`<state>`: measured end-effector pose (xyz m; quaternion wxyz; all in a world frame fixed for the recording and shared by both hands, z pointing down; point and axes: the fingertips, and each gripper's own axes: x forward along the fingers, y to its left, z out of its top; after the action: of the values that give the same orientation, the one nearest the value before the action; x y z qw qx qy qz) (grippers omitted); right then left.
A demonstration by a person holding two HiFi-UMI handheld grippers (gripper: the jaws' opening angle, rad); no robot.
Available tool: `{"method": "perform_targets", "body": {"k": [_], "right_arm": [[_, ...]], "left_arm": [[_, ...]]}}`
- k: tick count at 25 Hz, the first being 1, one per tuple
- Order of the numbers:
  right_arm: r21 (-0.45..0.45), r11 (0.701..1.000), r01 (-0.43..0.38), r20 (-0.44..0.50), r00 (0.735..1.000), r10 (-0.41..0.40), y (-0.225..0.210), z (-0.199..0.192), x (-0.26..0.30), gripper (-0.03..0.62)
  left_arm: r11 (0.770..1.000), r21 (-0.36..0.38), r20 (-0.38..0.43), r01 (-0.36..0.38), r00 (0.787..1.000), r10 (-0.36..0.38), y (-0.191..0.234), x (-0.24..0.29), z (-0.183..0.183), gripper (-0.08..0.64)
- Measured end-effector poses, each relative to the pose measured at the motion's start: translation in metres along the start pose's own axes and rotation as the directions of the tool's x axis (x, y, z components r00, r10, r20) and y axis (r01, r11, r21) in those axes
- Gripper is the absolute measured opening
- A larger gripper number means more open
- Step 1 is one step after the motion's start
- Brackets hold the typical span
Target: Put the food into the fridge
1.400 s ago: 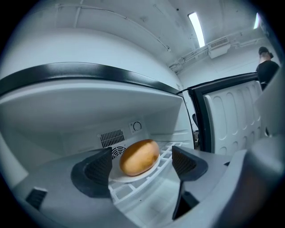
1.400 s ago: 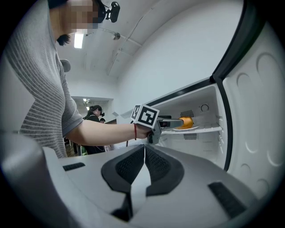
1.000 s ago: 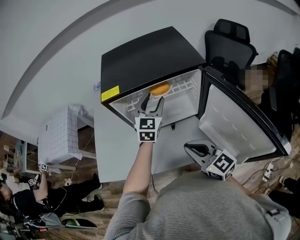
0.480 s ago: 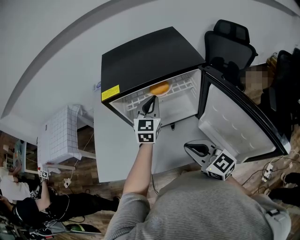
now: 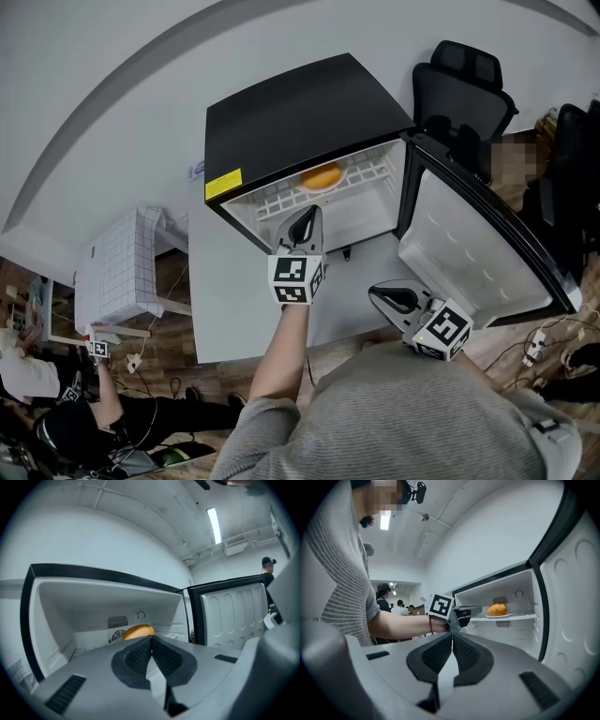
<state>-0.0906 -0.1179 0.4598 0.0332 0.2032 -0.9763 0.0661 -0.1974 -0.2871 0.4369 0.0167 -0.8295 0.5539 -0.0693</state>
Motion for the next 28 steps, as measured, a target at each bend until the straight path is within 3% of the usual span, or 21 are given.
{"method": "perform_targets", "body": {"k": [5, 12, 28], "right_arm": [[-0.002, 1.0, -0.021, -0.012, 1.0, 0.021, 0.004, 0.002, 0.003, 0.013], [0.016, 1.0, 0.01, -0.009, 1.0, -0.01, -0.006, 0.0, 0.002, 0.014], [-0.002, 1.0, -0.007, -0.004, 1.0, 0.007, -0.008, 0.005, 0.009, 0.013]], "left_arm": [[0.997, -0.061, 0.017, 0.039, 0.999, -0.038, -0.023, -0.028, -0.014, 0.011], [0.985, -0.132, 0.03, 0.111, 0.994, -0.108, -0.068, -0.077, -0.033, 0.011], [0.953, -0.268, 0.081, 0.139, 0.989, -0.121, -0.108, -0.128, -0.035, 0.011]]}}
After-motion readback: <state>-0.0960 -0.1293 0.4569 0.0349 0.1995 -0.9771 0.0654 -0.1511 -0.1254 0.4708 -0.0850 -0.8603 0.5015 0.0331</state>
